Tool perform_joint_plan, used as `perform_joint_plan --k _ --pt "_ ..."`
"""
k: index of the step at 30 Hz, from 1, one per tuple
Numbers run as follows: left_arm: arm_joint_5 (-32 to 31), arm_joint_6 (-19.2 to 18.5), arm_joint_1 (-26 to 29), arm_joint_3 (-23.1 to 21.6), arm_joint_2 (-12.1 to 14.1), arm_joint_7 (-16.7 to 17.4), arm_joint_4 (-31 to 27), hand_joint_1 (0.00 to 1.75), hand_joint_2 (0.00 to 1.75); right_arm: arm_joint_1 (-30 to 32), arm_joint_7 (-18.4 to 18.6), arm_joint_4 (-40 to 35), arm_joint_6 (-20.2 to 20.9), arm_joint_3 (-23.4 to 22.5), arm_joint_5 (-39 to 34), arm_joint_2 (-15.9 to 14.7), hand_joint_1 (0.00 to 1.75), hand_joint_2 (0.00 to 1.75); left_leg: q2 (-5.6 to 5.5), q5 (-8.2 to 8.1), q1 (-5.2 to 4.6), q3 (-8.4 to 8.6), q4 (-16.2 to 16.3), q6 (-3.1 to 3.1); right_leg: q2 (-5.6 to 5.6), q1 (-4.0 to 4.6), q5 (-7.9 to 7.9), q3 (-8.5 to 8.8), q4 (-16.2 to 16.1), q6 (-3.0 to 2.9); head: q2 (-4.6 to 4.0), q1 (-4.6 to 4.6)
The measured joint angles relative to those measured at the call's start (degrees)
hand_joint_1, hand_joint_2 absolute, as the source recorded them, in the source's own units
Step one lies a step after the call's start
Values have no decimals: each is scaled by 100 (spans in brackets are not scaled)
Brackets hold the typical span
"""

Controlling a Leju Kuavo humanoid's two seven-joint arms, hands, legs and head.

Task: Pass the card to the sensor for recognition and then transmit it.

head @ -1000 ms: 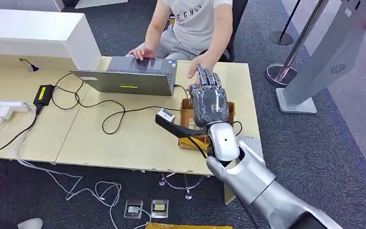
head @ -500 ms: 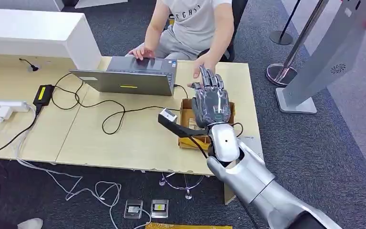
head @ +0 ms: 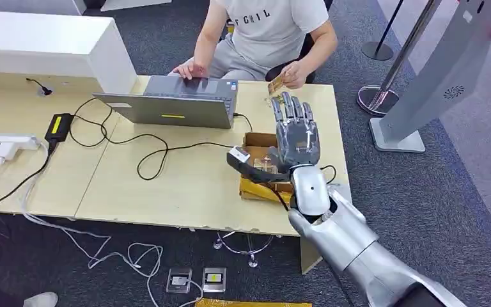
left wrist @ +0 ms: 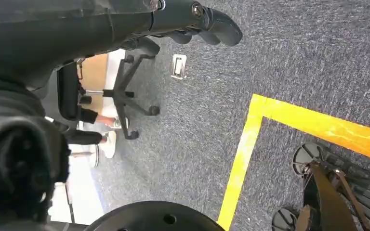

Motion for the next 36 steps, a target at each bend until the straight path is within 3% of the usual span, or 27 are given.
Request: perform_joint_plan --k 7,13,17,21,23,29,32,36 --pt "39 -2 4 -17 9 127 0 0 0 -37 441 -269 -22 -658 -1358 -603 0 175 0 0 -1 4 2 0 -1 -1 1 1 -2 0 0 -2" --pt "109 -48 13 -17 13 133 0 0 0 -74 991 -593 391 -1128 -1732 -1417 0 175 1 -1 -3 4 3 1 0 -3 2 -1 -4 0 0 -2" --pt "155 -153 13 -17 15 68 0 0 0 66 1054 -809 597 -1564 -1841 -1950 0 175 0 -2 -2 4 4 1 -2 -3 2 -1 -5 1 0 -2" --pt "205 -340 17 -17 26 -91 0 0 0 638 1067 -1014 361 -2264 -1613 -2380 0 175 -12 -4 -2 1 4 1 -18 -2 1 2 -7 1 0 -2" --pt "243 -376 18 -17 37 -155 0 0 0 1012 1062 -1097 98 -2578 -1975 -2573 0 175 -12 -6 -2 0 4 2 -17 -2 0 1 -7 1 0 -4" --pt "304 -541 18 -11 48 -380 4 0 0 2079 664 -890 -894 -3405 -3771 -3019 0 175 -12 -11 -2 -5 3 3 -19 -2 -1 -2 -9 1 0 -4" --pt "277 -774 18 -11 68 -424 4 0 0 2607 91 -649 -1076 -3688 -4765 -3091 0 175 -13 -13 1 -6 2 0 -24 1 -6 -1 -10 -5 0 -2" --pt "192 -455 12 -13 74 -811 4 0 0 3214 -1135 198 -1202 -3888 -5848 -3073 0 175 -13 -15 2 -9 1 -2 -23 2 -7 -5 -9 -6 0 -7"
